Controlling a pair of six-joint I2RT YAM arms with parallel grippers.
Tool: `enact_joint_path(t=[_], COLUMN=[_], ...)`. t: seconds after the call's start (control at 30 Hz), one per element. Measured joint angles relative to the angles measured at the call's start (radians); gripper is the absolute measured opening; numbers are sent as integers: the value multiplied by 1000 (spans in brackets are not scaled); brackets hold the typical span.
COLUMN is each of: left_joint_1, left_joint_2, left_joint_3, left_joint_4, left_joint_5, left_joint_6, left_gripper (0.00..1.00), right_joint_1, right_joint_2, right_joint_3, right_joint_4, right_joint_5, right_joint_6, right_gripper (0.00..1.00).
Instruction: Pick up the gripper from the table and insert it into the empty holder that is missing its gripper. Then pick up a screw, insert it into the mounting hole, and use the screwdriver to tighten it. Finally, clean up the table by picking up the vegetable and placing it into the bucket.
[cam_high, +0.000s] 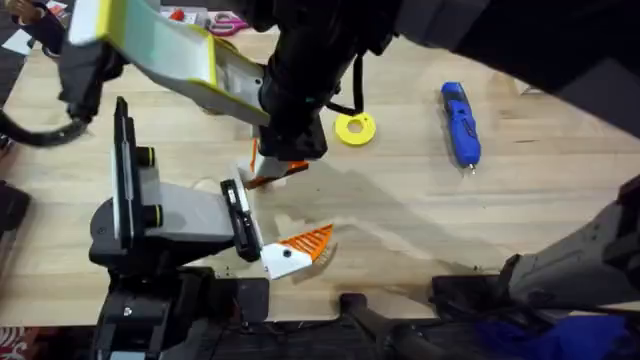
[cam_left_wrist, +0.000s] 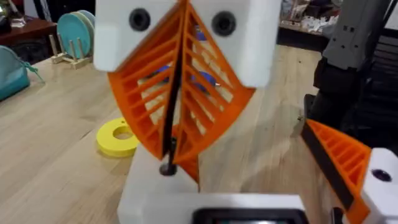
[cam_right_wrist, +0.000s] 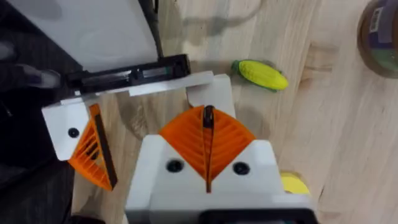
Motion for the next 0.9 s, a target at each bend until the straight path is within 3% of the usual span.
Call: enact_joint_path(t=[0.9], left_joint_1=[0], left_joint_2=[0], left_joint_3=[0], left_joint_4=[-1], left_joint_5=[1], left_joint_6=[-16], left_gripper=[986], right_joint_1=[0], right_joint_2=[23], right_joint_3=[0], right_joint_4=[7], right_joint_5=[-5], right_joint_6=[0], right_gripper=[11])
